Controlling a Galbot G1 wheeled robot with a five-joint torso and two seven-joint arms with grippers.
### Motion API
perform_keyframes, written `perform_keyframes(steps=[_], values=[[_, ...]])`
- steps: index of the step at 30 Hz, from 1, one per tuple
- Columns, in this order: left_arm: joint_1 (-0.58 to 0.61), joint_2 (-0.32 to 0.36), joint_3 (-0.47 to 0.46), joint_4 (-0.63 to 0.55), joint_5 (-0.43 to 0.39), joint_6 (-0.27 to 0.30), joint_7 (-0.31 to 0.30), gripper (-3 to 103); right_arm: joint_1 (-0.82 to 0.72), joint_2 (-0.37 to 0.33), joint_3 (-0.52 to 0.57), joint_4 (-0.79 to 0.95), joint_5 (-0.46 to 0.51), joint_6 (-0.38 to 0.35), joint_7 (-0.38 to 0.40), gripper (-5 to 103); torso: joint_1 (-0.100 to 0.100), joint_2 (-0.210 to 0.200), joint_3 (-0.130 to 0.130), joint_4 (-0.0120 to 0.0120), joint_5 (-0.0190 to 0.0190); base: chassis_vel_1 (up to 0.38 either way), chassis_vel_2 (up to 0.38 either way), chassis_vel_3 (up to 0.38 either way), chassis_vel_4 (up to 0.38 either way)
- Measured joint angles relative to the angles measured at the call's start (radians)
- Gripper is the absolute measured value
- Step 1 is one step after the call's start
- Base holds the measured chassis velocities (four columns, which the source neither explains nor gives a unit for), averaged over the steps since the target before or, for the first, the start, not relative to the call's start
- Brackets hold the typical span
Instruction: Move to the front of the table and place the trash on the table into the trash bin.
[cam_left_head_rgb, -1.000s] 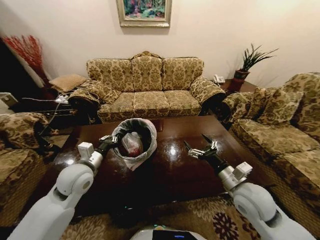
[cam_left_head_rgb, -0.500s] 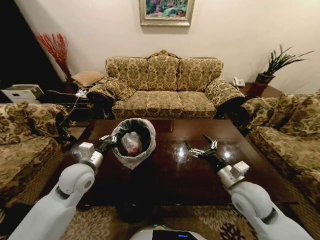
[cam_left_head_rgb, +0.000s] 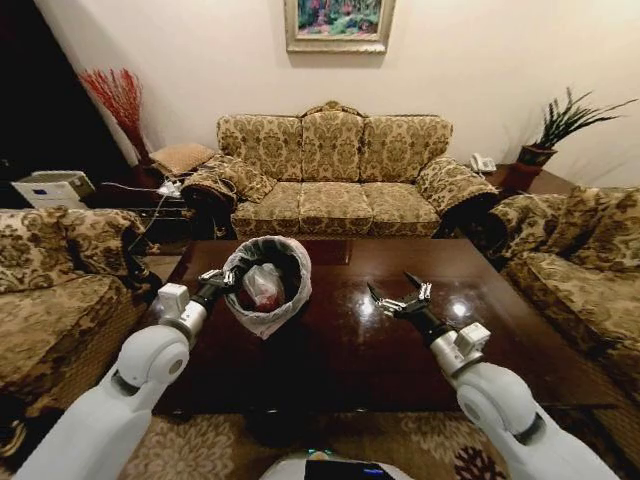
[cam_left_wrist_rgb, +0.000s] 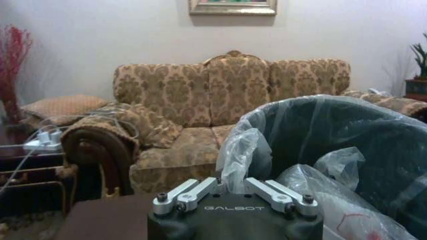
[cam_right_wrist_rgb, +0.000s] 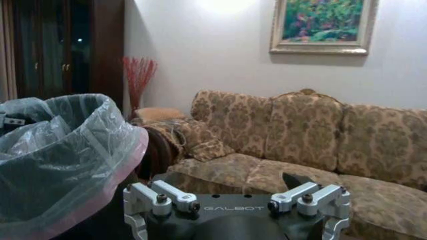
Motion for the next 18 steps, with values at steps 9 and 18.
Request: perform_keyframes(steps=[9, 18], values=[[-0.016, 0.007, 0.005, 0.016, -0.014, -0.001, 0.000, 3, 0.021, -0.009, -0.010, -0.020, 0.002, 0.001, 0.000, 100, 0.000, 0.001, 0.000, -0.0001, 0.0004, 0.315, 0.310, -0.304, -0.307], [-0.031, 0.011, 0.017, 0.028, -0.018, -0.001, -0.002, 3, 0.032, -0.004, -0.024, -0.031, 0.003, 0.007, 0.000, 100, 0.000, 0.001, 0.000, 0.0001, 0.0003, 0.377, 0.357, -0.364, -0.359]])
